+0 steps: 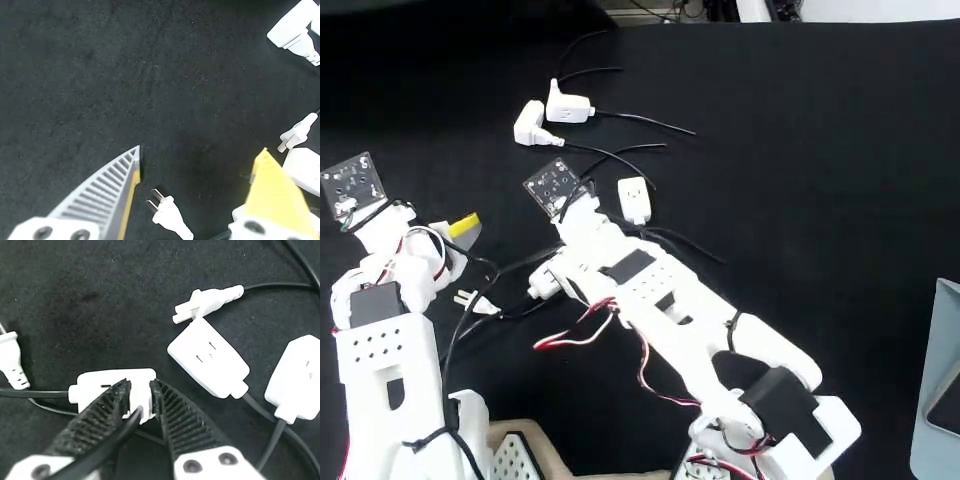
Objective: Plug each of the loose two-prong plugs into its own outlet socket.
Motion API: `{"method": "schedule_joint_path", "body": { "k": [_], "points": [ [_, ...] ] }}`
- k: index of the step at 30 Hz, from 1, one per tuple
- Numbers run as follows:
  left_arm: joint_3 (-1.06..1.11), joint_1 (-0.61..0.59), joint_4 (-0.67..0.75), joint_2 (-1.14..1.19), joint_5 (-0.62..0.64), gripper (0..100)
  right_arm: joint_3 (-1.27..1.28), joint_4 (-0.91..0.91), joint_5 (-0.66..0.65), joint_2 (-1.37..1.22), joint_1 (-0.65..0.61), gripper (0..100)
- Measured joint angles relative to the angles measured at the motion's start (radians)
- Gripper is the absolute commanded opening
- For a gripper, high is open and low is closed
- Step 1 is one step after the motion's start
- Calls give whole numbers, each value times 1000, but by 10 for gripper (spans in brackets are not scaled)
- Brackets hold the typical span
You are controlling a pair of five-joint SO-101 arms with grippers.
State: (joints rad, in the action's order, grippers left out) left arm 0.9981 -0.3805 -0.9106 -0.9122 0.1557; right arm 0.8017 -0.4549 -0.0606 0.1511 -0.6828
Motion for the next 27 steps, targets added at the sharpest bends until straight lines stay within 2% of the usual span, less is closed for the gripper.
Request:
{"method": "schedule_joint_path", "body": {
  "k": [15, 27],
  "points": [
    [0, 0, 0, 0, 0, 346, -31, 26, 2, -110, 3, 11],
    [0, 0, 0, 0, 0, 346, -31, 28, -9, -100, 2, 11]
  ]
}}
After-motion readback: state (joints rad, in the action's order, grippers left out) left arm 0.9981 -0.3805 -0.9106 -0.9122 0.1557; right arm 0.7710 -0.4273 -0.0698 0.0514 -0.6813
